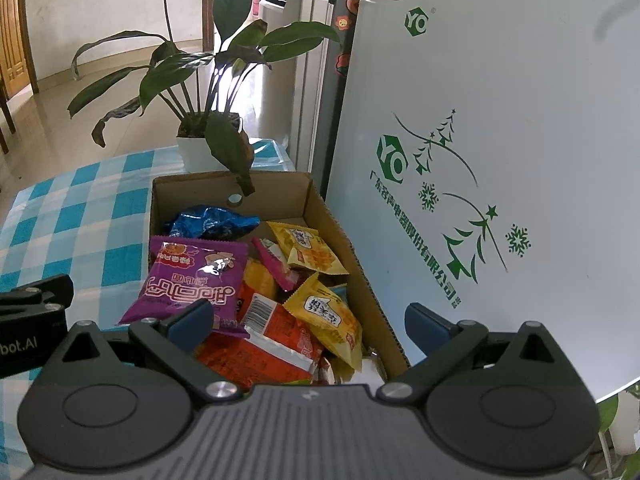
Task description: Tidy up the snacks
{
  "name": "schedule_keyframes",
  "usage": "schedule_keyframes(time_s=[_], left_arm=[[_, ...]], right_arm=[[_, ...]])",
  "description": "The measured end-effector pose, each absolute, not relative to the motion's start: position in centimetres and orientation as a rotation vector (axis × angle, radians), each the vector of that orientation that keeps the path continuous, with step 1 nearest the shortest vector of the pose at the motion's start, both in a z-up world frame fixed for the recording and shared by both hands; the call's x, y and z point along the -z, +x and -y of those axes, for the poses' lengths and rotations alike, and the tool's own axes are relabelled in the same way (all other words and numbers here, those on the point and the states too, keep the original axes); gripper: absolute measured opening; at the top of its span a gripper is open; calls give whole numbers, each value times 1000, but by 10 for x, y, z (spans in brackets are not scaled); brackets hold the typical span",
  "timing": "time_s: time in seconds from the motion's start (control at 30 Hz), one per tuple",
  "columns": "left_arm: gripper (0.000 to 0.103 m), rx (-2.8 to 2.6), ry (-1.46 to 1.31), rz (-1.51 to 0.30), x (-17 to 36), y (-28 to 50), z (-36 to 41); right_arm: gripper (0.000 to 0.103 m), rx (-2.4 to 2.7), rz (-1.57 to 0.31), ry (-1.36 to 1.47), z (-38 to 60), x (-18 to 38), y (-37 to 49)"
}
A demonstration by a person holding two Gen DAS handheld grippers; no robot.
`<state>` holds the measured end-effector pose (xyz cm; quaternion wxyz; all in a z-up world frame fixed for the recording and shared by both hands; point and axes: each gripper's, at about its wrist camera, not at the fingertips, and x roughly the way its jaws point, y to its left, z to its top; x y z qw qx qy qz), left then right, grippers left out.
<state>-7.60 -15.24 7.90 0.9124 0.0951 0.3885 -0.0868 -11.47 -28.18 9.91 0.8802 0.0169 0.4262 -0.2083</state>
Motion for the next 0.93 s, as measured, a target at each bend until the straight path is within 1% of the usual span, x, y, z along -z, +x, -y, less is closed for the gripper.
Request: schedule_keyframes(time_s=[0.93], left_arm=[[99, 180, 186, -813, -78, -76, 150]], right_arm=[[103, 411, -898, 51, 282, -96, -113]])
